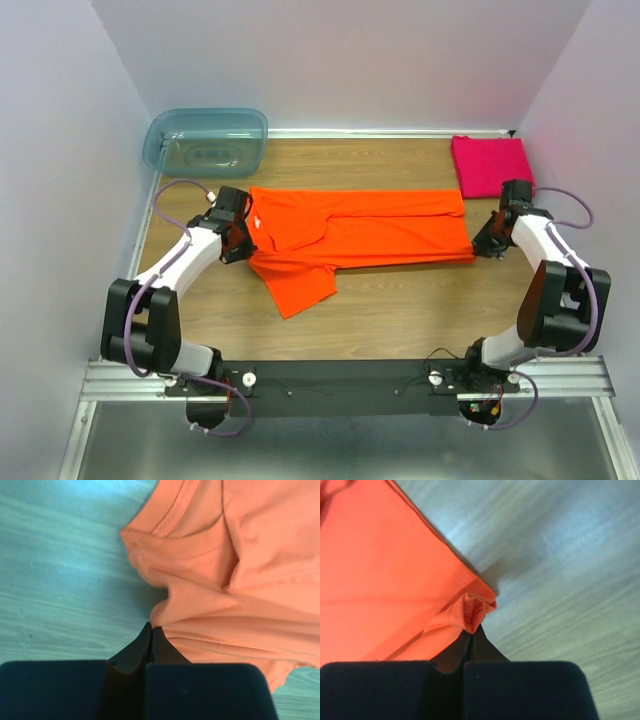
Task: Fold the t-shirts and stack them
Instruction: Fold the tshirt
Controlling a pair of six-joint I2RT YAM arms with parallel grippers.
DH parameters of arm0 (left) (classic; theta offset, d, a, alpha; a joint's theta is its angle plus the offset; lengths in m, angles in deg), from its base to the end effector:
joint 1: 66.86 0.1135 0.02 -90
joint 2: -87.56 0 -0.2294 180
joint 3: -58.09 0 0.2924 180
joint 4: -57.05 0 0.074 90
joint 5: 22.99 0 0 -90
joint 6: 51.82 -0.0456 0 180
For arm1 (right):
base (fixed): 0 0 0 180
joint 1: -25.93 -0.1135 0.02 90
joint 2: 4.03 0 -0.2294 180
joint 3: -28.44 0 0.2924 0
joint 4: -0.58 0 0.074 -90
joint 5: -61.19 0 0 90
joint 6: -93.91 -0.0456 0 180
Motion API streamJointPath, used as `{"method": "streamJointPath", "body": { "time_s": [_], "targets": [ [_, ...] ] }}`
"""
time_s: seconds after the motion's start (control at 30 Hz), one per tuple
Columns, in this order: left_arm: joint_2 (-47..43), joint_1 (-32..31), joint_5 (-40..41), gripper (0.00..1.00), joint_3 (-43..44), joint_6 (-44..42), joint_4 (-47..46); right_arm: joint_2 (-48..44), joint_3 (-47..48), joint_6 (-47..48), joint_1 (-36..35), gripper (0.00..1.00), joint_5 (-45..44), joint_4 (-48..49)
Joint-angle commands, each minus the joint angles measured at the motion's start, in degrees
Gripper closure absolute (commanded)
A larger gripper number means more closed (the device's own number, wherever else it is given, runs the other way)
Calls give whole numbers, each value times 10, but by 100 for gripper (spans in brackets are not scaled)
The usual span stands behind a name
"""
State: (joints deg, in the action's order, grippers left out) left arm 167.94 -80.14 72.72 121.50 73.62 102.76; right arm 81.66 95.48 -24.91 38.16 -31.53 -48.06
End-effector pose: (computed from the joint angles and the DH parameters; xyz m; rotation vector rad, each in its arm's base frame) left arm 0.3087 -0.0682 0.1483 -0.5435 2.6075 -0.1460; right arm 0.3181 -0.0712 0.1385 0.9739 2.5639 0.0150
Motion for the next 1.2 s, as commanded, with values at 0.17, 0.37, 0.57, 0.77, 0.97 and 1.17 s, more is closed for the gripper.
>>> {"method": "streamJointPath", "body": {
  "time_s": [0.17, 0.37, 0.57, 0.77, 0.97, 1.17],
  "targets": [
    [54, 15, -8, 100, 35, -42, -11, 63, 52, 23, 5, 99, 25, 8],
    [68, 28, -12, 100, 49, -54, -13, 82, 77, 21, -4, 99, 39, 11],
    [72, 38, -16, 100, 51, -61, -14, 90, 86, 16, -7, 99, 31, 14],
    [91, 43, -20, 100, 64, -69, -20, 102, 90, 13, -7, 99, 14, 24],
    [99, 48, -21, 100, 68, -69, -25, 113, 100, 9, -13, 99, 13, 33],
    [105, 52, -26, 100, 65, -69, -38, 125, 102, 3, -19, 99, 11, 40]
  ]
}}
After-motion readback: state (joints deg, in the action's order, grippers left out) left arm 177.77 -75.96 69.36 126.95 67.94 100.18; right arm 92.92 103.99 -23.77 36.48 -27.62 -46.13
